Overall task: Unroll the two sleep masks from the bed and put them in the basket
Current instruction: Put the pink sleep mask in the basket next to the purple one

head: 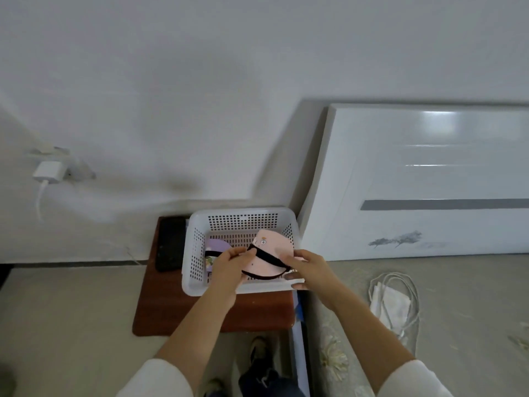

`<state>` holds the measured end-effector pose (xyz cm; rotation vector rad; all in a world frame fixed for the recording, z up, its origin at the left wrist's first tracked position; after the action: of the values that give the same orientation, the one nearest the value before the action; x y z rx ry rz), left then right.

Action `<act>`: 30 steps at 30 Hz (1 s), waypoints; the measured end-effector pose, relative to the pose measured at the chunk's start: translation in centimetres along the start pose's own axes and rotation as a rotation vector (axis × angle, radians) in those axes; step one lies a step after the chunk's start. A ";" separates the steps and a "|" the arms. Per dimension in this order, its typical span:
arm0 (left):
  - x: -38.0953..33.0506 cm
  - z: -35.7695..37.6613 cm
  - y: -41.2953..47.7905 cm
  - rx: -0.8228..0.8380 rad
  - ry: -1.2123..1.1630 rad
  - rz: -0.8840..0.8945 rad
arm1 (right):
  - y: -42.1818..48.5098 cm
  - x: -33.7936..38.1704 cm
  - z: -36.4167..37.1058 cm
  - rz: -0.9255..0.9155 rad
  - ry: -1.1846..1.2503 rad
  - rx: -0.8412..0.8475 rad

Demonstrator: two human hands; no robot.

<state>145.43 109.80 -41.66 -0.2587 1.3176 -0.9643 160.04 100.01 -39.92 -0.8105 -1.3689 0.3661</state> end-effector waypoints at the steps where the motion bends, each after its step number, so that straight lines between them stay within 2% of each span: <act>1: 0.3 0.0 0.4 -0.016 -0.028 -0.014 | 0.6 -0.3 0.0 0.016 0.030 -0.007; 3: 0.8 -0.1 1.3 -0.040 -0.031 -0.047 | 1.8 -0.7 -0.3 0.022 0.071 -0.058; 5: 1.2 -0.6 2.2 -0.077 0.077 -0.034 | 3.0 -0.8 -0.5 0.031 0.077 -0.102; 11: 1.4 -5.1 3.2 -0.342 0.931 0.211 | 7.3 -1.5 -0.4 0.122 0.024 -0.102; 13: 1.5 -7.3 3.3 -0.383 1.089 0.195 | 8.9 -2.1 -0.1 0.166 0.007 -0.095; 15: 1.9 -9.4 3.1 -0.388 1.206 0.107 | 10.3 -2.5 0.3 0.190 -0.029 -0.092; 18: 2.9 -11.6 3.1 -0.342 1.234 0.010 | 11.9 -2.8 1.0 0.208 -0.066 -0.073; 22: 4.2 -12.3 3.5 -0.236 1.129 -0.068 | 14.0 -2.9 1.7 0.222 -0.135 -0.092; 30: 4.7 -12.2 3.9 -0.250 1.135 -0.086 | 15.8 -3.7 1.9 0.250 -0.256 -0.092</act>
<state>136.06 113.05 -50.97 0.0830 2.4842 -1.0457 160.97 108.90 -53.61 -1.0418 -1.5331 0.6220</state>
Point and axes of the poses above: each hand's wrist, its own y-axis towards the middle knuckle, its own z-axis out of the palm, x = y × z, the point moved 4 cm from there along y, towards the middle knuckle, and after that the axes turned 10 degrees about x, right-handed, at the moved point
